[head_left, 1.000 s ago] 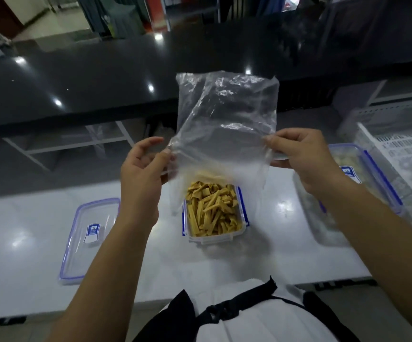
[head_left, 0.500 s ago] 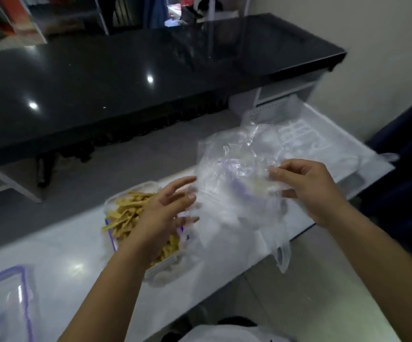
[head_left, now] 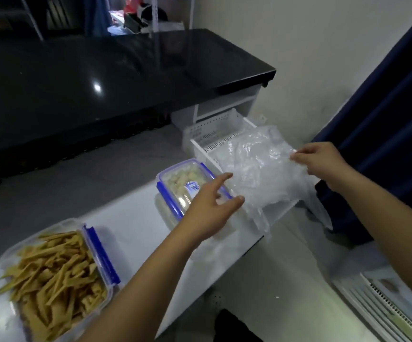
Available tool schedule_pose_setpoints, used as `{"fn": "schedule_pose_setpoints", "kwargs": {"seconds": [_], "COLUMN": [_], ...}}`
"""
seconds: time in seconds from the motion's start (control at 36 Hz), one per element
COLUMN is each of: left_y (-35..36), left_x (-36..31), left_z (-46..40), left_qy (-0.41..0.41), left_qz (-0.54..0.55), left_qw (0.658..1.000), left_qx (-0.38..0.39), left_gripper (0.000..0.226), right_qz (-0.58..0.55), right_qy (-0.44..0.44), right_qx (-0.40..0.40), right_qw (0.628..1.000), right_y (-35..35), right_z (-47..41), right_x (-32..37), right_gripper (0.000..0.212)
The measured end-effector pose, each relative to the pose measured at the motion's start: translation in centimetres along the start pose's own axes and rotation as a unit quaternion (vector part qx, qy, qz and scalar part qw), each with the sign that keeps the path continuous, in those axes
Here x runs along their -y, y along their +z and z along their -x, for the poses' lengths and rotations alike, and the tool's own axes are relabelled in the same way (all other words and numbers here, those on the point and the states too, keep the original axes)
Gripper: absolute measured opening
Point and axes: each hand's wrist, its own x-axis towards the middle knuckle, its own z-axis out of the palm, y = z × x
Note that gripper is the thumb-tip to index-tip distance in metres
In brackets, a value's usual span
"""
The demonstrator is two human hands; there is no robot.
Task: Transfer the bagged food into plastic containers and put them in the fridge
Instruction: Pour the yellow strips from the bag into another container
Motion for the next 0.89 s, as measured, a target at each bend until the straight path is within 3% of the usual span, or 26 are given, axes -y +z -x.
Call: {"fn": "schedule_pose_setpoints", "kwargs": {"seconds": [0.06, 0.14, 0.25, 0.36, 0.44, 0.69, 0.81, 0.89], "left_y": [1.0, 3.6, 8.4, 11.1, 12.1, 14.0, 13.1, 11.3], "left_x": [-0.5, -1.1, 0.0, 1.9, 2.5, 2.3, 1.3, 0.0], "left_z": [-2.4, -7.1, -13.2, -17.0, -18.1, -20.2, -19.3, -16.9], "left_qy": [0.035, 0.052, -0.021, -0.129, -0.153, -0.188, -0.158, -0.096], "left_qz": [-0.100, -0.258, -0.482, -0.559, -0.583, -0.509, -0.495, -0.457], "left_qw": [0.993, 0.962, 0.876, 0.816, 0.789, 0.830, 0.845, 0.881], "left_qx": [-0.055, -0.078, -0.016, 0.073, 0.119, 0.132, 0.124, 0.082], "left_gripper": [0.061, 0.065, 0.068, 0.072, 0.072, 0.071, 0.069, 0.069], "right_qz": [0.063, 0.188, 0.382, 0.484, 0.527, 0.463, 0.454, 0.402], "right_qy": [-0.022, -0.141, -0.306, -0.286, -0.270, -0.265, -0.257, -0.247], "right_qx": [-0.003, -0.003, 0.091, 0.206, 0.242, 0.288, 0.294, 0.286], "right_qw": [0.998, 0.972, 0.867, 0.801, 0.769, 0.796, 0.801, 0.834], "right_y": [0.3, 1.9, 5.5, 7.8, 8.1, 8.3, 7.5, 6.2], "right_z": [-3.4, -7.4, -10.5, -14.0, -16.2, -17.5, -17.1, -16.2], "right_x": [-0.8, -2.2, -5.5, -8.9, -10.8, -12.1, -10.8, -8.6], "right_gripper": [0.021, 0.055, 0.061, 0.061, 0.063, 0.061, 0.061, 0.065]}}
